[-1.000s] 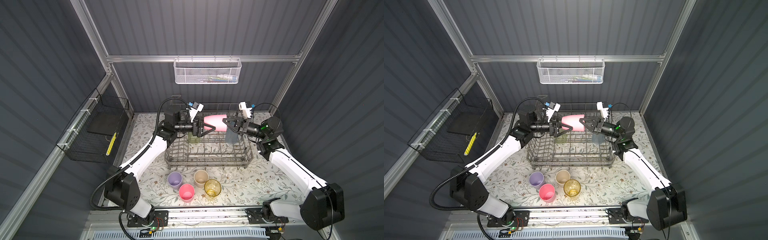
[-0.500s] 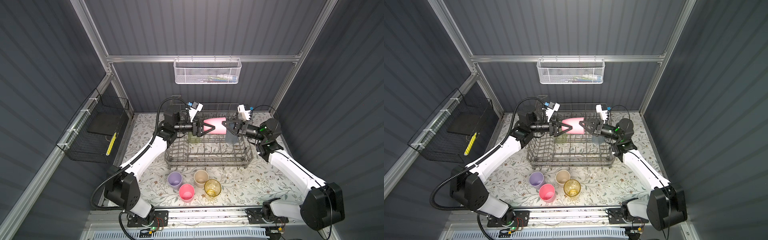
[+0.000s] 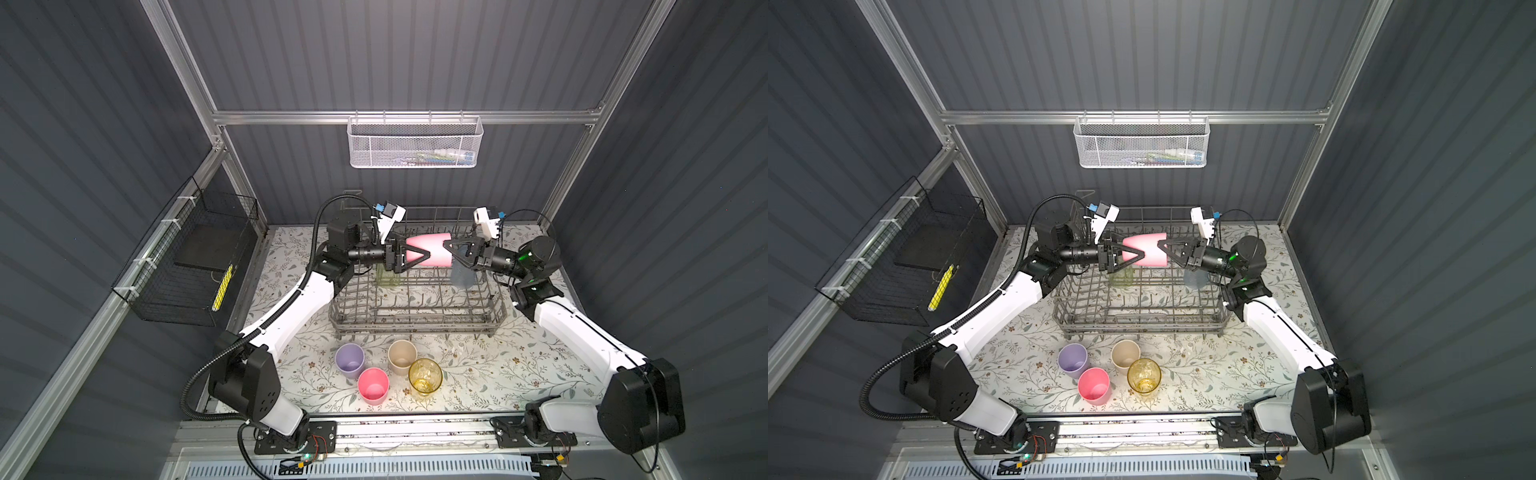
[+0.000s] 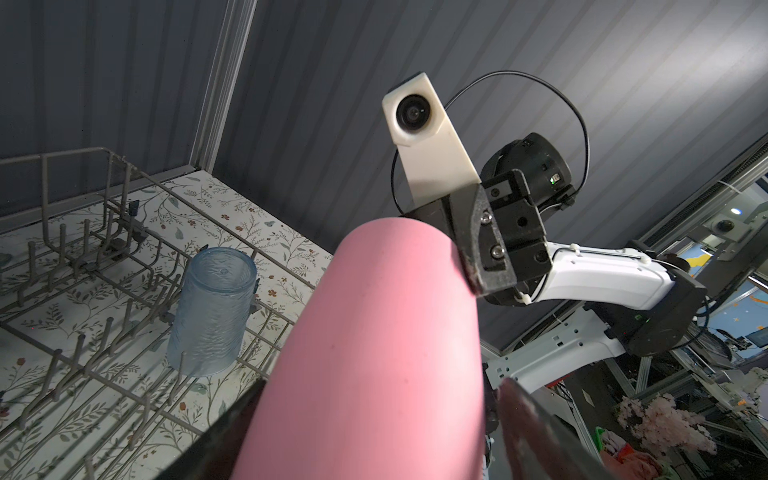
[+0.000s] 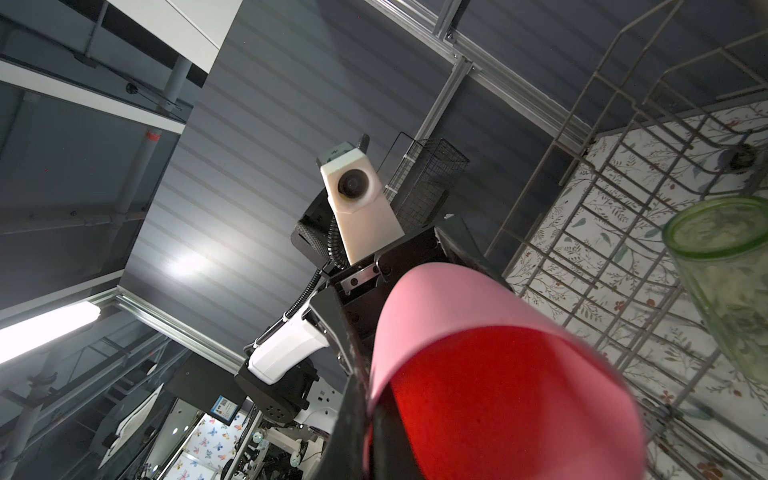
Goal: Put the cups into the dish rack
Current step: 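Hold the pink cup toward the left gripper while the left gripper closes on it, then open and withdraw the right gripper while the left gripper turns the pink cup downward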
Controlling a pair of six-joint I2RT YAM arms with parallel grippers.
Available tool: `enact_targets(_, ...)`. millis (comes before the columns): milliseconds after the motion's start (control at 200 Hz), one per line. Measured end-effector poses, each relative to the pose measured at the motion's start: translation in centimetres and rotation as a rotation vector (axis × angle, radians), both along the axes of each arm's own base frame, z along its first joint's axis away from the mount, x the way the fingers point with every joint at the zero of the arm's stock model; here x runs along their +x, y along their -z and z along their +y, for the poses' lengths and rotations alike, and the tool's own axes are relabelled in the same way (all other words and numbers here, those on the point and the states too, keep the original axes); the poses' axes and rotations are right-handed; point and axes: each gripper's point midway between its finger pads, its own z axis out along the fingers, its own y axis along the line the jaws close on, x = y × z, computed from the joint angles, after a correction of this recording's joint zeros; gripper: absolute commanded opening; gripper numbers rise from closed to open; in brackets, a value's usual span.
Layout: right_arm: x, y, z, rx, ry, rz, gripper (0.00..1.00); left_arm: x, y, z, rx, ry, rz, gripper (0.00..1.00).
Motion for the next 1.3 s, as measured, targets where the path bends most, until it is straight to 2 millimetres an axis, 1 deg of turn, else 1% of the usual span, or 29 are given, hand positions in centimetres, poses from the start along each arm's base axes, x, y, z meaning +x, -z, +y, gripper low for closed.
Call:
enact_targets(60,-0.1,-0.1,0.0,0.002,-0.004,-0.002,0.02,0.0,0.0,0.0,0.000,0.000,0.002,0.74)
enact_targets(120,0.0,-0.2,0.0,0.003,-0.006,-0.007,0.02,0.0,0.0,0.0,-0.002,0.003,0.006,0.73)
enact_targets(170,0.0,-0.2,0.0,0.001,-0.011,-0.010,0.03,0.0,-0.1,0.0,-0.003,0.003,0.006,0.68)
enact_targets(200,0.1,-0.2,0.0,0.001,-0.013,-0.010,0.04,0.0,-0.1,0.0,-0.003,0.002,0.007,0.67)
enact_targets(320,0.3,-0.2,0.0,0.001,-0.018,-0.009,0.10,0.1,0.0,0.1,-0.004,-0.001,0.013,0.65)
enact_targets(385,0.4,-0.1,0.1,0.003,-0.018,-0.005,0.15,0.3,0.2,0.0,-0.002,-0.002,0.017,0.60)
enact_targets(465,0.6,0.0,0.2,0.002,-0.019,0.002,0.23,0.3,0.4,-0.2,-0.001,0.007,0.020,0.60)
enact_targets(570,0.8,0.2,0.2,0.000,-0.020,0.009,0.31,0.5,0.7,-0.4,0.001,0.008,0.027,0.60)
enact_targets(660,0.9,0.2,0.0,-0.001,-0.017,0.009,0.34,0.5,0.8,-0.5,0.003,0.007,0.029,0.60)
enact_targets(765,1.3,0.2,-0.5,-0.004,-0.001,0.008,0.36,0.6,0.7,-0.5,0.002,0.003,0.028,0.59)
enact_targets(876,1.7,0.0,-1.8,-0.003,0.035,0.004,0.37,0.9,0.6,-0.3,-0.001,-0.008,0.025,0.59)
enact_targets(936,1.8,0.0,-3.0,-0.008,0.063,0.003,0.37,1.1,0.6,-0.2,-0.001,-0.020,0.023,0.58)
enact_targets(976,1.7,0.0,-4.0,-0.014,0.091,0.001,0.37,1.4,0.6,-0.1,0.000,-0.030,0.021,0.58)
enact_targets(1066,1.6,0.0,-7.0,-0.047,0.193,-0.012,0.38,2.2,0.8,0.6,0.013,-0.065,0.014,0.57)
enact_targets(1126,1.3,0.0,-9.1,-0.090,0.283,-0.026,0.38,2.9,1.3,1.2,0.032,-0.096,0.014,0.56)
enact_targets(1181,0.7,-0.1,-10.3,-0.144,0.355,-0.036,0.39,3.5,1.4,1.7,0.051,-0.123,0.020,0.56)
enact_targets(1236,-0.1,-0.9,-11.0,-0.209,0.411,-0.063,0.40,3.9,1.0,2.0,0.064,-0.137,0.022,0.57)
enact_targets(1301,-1.2,-2.1,-11.5,-0.276,0.468,-0.127,0.41,4.4,-0.1,2.4,0.070,-0.160,0.000,0.57)
